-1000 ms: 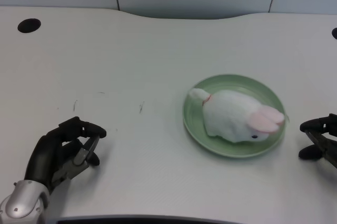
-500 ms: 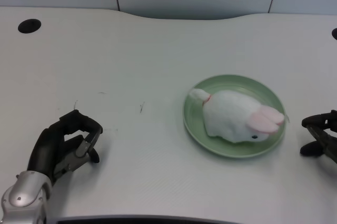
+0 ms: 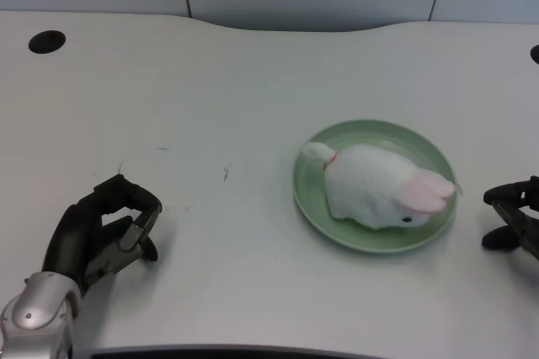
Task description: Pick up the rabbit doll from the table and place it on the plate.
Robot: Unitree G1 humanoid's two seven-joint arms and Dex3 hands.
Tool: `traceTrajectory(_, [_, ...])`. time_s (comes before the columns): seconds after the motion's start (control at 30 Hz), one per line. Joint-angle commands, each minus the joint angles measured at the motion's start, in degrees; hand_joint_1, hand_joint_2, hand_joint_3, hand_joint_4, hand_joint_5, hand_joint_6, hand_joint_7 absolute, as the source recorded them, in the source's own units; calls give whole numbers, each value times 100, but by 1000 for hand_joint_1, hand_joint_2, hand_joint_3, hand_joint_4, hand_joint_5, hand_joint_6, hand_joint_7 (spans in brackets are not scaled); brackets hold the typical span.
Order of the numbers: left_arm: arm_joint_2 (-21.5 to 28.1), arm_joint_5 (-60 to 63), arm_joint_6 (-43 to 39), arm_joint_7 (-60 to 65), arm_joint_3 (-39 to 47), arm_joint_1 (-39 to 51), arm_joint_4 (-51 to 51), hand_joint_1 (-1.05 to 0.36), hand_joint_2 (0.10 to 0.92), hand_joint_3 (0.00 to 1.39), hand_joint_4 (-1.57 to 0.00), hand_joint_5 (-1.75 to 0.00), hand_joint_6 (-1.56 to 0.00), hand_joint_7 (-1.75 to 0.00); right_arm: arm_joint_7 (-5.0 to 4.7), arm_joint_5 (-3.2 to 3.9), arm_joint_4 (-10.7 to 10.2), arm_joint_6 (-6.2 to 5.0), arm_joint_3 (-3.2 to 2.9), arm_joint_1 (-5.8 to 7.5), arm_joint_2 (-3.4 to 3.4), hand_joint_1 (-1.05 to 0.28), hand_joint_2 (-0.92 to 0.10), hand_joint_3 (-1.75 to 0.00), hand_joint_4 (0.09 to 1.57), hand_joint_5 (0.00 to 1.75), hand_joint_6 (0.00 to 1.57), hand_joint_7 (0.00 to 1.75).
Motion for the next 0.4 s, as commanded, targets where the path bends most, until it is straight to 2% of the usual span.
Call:
traceTrajectory(0.03, [18, 56, 166, 75, 0, 77, 169, -497, 921, 510, -643, -1746, -479, -1596, -7, -5, 150, -100, -18, -8, -108, -801, -921, -49, 962, 965, 856, 832])
traceTrajectory(0.07, [15, 58, 163, 84, 1, 70, 180, -497, 921, 509, -651, -1746, -484, -1596, -21, -31, 171, -127, -6, -14, -118, -805, -921, -53, 962, 964, 857, 832])
traceTrajectory(0.17, [36, 36, 149, 18, 11, 41, 214, -492, 921, 526, -668, -1746, -470, -1651, -20, -48, 173, -150, 0, -38, -123, -819, -921, -59, 968, 965, 857, 838])
traceTrajectory(0.23, [49, 58, 84, 20, 3, 36, 233, -491, 921, 533, -668, -1746, -462, -1669, -53, -68, 204, -154, 7, -61, -120, -816, -920, -57, 962, 964, 853, 844])
traceTrajectory(0.37, [55, 35, 97, 8, 21, 29, 249, -491, 921, 543, -652, -1746, -447, -1683, -73, -79, 231, -6, 26, -123, -129, -796, -920, -46, 939, 961, 841, 848])
traceTrajectory(0.4, [51, 32, 94, 21, 27, 34, 245, -493, 921, 538, -650, -1746, -450, -1681, -61, -72, 229, -4, 26, -129, -126, -795, -920, -46, 944, 963, 842, 849])
